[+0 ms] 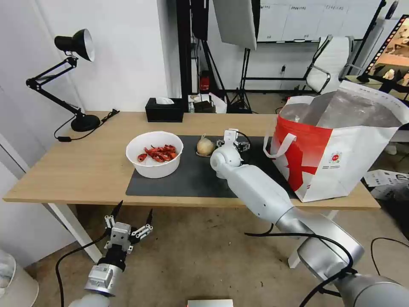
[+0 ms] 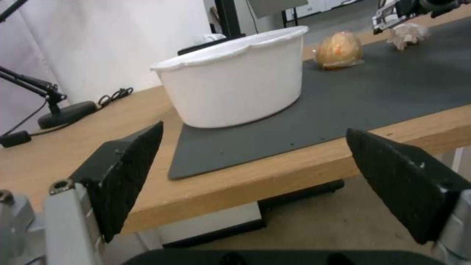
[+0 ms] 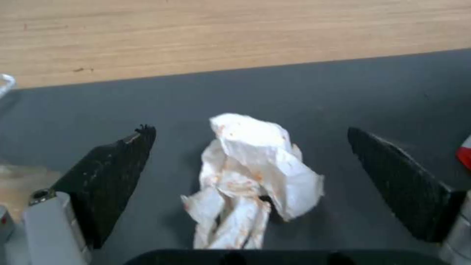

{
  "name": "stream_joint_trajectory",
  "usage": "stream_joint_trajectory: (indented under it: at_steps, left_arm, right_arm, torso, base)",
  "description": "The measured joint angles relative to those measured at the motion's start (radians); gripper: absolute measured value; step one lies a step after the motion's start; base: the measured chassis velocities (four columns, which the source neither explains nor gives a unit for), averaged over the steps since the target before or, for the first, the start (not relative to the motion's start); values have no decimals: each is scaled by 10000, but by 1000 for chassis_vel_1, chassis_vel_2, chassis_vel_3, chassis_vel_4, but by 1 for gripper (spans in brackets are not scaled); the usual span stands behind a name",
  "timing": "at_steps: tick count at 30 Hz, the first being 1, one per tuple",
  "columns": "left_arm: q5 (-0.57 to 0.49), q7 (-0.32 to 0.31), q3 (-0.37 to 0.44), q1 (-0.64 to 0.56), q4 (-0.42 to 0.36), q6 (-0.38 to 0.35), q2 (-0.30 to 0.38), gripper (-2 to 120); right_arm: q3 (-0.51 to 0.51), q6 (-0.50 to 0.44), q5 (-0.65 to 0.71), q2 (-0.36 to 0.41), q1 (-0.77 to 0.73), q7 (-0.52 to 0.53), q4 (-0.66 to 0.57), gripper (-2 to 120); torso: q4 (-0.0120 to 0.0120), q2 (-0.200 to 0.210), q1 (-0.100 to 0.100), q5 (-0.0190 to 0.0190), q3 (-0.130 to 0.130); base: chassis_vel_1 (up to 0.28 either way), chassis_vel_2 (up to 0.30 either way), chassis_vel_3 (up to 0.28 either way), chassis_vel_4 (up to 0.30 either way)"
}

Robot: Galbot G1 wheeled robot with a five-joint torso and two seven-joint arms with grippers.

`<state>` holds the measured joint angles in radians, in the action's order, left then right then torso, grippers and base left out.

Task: Pick up the trash from the table and place it into the takeout bag.

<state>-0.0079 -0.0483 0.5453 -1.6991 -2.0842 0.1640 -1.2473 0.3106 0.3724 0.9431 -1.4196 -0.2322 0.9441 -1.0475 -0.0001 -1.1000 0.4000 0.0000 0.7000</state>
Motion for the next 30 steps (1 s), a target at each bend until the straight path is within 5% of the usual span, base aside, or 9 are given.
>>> stream_joint_trajectory:
  at_steps: [23, 30]
  left_arm:
    - [69, 15, 16, -225, -69, 31, -144, 100]
    - [75, 15, -1, -235, -59, 52, -148, 100]
  right_arm:
    - [-57, 348, 427, 188, -349, -261, -276, 99]
    - [-170, 181, 327, 193, -376, -539, -144, 77]
  torso:
    - [0, 1, -1, 0, 0]
    - [2, 0, 0, 0, -1]
  base:
    - [0, 0, 0, 0]
    - [0, 0, 0, 0]
